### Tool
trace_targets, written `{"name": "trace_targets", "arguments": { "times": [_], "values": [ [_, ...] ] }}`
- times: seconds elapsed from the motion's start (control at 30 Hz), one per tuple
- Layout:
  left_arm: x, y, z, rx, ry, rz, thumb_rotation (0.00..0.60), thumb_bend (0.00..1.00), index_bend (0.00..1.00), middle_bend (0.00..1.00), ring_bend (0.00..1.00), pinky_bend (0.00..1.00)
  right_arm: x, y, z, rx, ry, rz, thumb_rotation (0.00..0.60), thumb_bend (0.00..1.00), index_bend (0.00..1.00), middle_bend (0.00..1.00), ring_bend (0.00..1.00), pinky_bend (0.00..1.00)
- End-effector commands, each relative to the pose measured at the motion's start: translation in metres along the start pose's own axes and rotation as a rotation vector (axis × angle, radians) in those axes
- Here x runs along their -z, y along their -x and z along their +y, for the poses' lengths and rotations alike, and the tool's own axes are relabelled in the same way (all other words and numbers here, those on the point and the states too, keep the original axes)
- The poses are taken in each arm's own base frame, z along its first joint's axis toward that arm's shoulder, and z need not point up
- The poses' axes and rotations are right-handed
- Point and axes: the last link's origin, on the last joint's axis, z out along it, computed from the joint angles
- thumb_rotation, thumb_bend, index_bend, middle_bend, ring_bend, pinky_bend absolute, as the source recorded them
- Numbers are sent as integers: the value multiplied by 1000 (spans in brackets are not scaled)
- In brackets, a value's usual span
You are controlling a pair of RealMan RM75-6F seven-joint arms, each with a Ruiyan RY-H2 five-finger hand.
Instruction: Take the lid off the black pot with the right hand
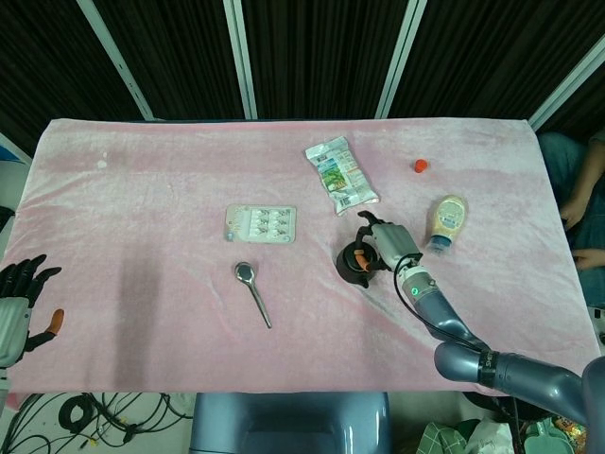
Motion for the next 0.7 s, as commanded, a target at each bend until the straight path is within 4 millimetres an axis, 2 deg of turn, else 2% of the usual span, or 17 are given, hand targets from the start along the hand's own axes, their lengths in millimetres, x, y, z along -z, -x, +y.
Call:
{"name": "trace_targets", "arguments": {
  "times": [0.03, 0.17, 0.23, 0.37, 0.57, 0.7],
  "values": [
    [0, 0, 0, -1, 0, 0, 600, 422, 174, 38, 0, 19, 3, -6, 1, -16, -4, 9, 600, 390, 711, 101, 233, 268],
    [0, 0, 0, 2, -2, 2, 600, 422, 174, 38, 0, 19, 19, -20, 5, -18, -11, 20, 600, 391, 711, 101, 233, 268],
    [0, 0, 0, 7, -2, 3, 600, 422, 174, 38, 0, 19, 35, -31, 14, -12, -3, 28, 600, 390, 711, 101, 233, 268],
    [-1, 0, 1, 14, -3, 2, 600, 422, 174, 38, 0, 19, 56, -39, 26, 16, 13, 15, 600, 390, 711, 101, 233, 268],
    [-2, -1, 1, 16, -9, 8, 600, 422, 174, 38, 0, 19, 84, -35, 44, 47, 43, -12, 600, 391, 711, 100, 233, 268],
    [-2, -1, 1, 17, -9, 9, 600, 422, 174, 38, 0, 19, 90, -27, 52, 69, 58, -21, 600, 391, 711, 100, 233, 268]
  ]
}}
